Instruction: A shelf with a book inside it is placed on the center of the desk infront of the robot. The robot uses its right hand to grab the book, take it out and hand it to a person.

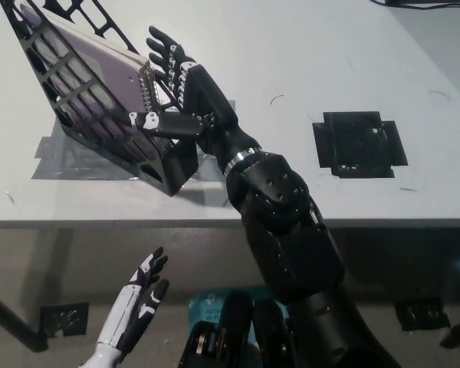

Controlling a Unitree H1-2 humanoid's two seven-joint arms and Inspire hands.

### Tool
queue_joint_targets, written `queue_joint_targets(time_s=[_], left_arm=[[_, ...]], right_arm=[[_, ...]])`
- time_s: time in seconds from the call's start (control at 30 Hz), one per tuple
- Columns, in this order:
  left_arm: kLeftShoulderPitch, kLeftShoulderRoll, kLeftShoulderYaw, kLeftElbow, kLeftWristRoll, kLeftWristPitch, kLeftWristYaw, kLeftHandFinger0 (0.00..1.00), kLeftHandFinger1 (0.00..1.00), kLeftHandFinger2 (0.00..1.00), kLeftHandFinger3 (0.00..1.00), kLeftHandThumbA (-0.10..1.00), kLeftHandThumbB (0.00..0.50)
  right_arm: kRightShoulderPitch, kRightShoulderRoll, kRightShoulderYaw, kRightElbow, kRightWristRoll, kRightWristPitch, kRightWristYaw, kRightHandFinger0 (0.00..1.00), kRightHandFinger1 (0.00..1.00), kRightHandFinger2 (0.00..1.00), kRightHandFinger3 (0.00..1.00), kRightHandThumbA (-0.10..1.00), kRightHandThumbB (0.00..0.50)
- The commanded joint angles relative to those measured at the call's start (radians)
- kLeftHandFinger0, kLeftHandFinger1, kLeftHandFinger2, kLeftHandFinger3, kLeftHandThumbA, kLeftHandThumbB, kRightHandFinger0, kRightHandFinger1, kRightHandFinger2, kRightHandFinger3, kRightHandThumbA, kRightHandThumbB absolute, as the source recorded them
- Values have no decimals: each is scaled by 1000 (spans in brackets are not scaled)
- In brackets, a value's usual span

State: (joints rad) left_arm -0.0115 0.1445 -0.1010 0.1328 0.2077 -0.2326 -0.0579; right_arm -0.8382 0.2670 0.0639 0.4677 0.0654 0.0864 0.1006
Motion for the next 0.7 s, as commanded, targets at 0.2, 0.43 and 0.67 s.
queue_joint_targets(time_s=[0.2, 0.43, 0.67], left_arm=[[-19, 15, -9, -20, 19, 0, -6, 1000, 1000, 1000, 1000, 919, 326], [-17, 11, -8, -38, 9, 38, -17, 1000, 1000, 1000, 1000, 891, 336], [-23, 11, -13, -49, 18, 60, -22, 1000, 1000, 1000, 1000, 836, 334]], right_arm=[[-88, 13, 23, 43, -21, 8, -10, 1000, 1000, 1000, 1000, 1000, 350], [-93, 26, 4, 101, 9, -6, -10, 1000, 1000, 1000, 1000, 1000, 332], [-98, 20, 17, 126, -13, -11, -18, 1000, 1000, 1000, 1000, 1000, 366]])
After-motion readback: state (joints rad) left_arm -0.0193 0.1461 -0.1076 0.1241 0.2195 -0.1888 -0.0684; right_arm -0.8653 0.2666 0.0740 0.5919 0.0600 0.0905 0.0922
